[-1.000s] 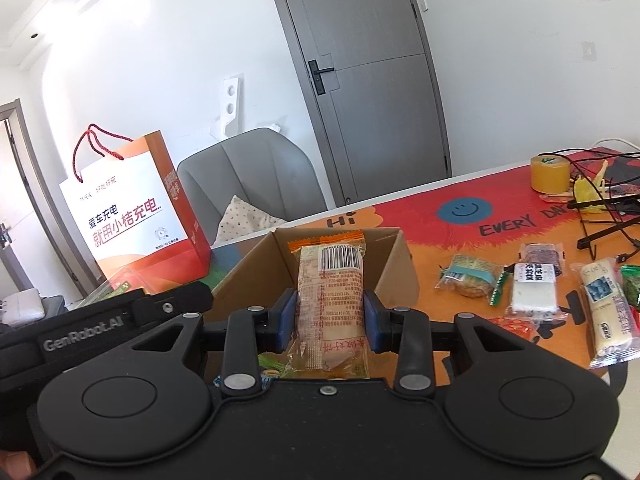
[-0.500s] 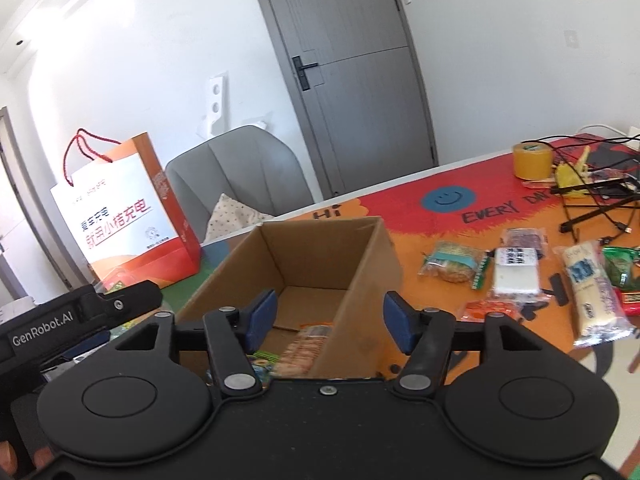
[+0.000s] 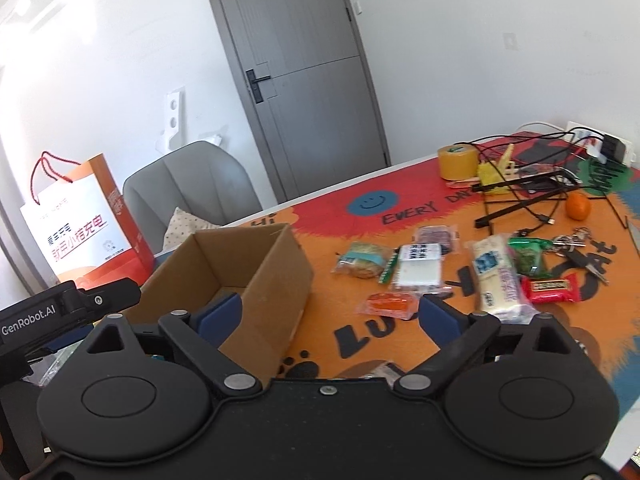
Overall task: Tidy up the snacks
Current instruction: 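Withdraw both open grippers from the box toward the remaining snacks, then lower the left gripper onto the small clear snack packet and grasp it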
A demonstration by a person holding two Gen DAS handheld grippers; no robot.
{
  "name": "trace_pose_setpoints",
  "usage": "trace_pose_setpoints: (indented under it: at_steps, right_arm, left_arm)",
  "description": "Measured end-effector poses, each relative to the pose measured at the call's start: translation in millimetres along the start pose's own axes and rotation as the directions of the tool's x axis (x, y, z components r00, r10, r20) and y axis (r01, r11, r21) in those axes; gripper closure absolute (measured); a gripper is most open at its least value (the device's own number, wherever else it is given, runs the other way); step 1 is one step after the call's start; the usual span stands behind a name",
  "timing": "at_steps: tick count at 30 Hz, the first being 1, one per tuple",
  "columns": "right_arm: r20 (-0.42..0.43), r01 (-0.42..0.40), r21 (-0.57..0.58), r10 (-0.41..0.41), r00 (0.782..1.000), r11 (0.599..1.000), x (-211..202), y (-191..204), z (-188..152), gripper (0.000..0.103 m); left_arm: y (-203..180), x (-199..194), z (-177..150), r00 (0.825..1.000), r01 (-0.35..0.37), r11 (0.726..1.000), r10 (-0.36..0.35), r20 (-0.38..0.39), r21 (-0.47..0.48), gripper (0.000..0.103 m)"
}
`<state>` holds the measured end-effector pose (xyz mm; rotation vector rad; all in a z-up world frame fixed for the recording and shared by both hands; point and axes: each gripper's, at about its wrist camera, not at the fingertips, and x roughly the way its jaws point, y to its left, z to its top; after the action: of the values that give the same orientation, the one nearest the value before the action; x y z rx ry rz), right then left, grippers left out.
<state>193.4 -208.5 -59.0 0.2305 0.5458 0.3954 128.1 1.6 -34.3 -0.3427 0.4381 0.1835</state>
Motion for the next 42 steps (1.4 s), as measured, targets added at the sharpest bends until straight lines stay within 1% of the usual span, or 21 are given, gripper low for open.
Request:
trace_pose_setpoints:
  at_steps: [2,9,15,20,28,33,37,39,42]
  right_arm:
    - [0.009,0.014,0.015,-0.014,1.0,1.0,-5,-11,0,0.004]
    - [0.032,0.061,0.064,-0.064,0.997,0.996,-17,-46,0,0.004]
    - [0.048,0.091,0.099,-0.096,0.994,0.991,-24,-73,-1,0.004]
    - [0.061,0.109,0.118,-0.116,0.991,0.987,-30,-93,-3,0.004]
    - [0.062,0.119,0.162,-0.13,0.99,0.98,-30,-120,-10,0.005]
    - [0.053,0.112,0.187,-0.123,0.991,0.976,-26,-134,-17,0.011]
    - [0.045,0.107,0.197,-0.118,0.992,0.975,-22,-141,-22,0.015]
    - [0.041,0.106,0.205,-0.117,0.992,0.973,-19,-146,-24,0.015]
    - [0.033,0.109,0.223,-0.119,0.992,0.969,-15,-152,-27,0.018]
  left_arm:
    - [-10,1,-2,1.0,0.022,1.0,-0.022,-0.008,0.016,0.008]
    - [-42,5,-11,0.996,0.082,0.994,-0.08,-0.027,0.068,0.008]
    - [-62,10,-18,0.993,0.11,0.99,-0.106,-0.051,0.086,0.008]
    - [-79,16,-26,0.991,0.118,0.988,-0.111,-0.074,0.097,0.008]
    - [-99,29,-44,0.991,0.094,0.99,-0.083,-0.102,0.104,0.008]
    - [-107,39,-56,0.99,0.078,0.991,-0.066,-0.122,0.104,0.009]
    - [-112,50,-65,0.986,0.069,0.992,-0.051,-0.157,0.109,0.01]
    - [-115,56,-71,0.984,0.065,0.991,-0.043,-0.174,0.121,0.01]
    - [-119,64,-78,0.981,0.056,0.989,-0.029,-0.191,0.135,0.015]
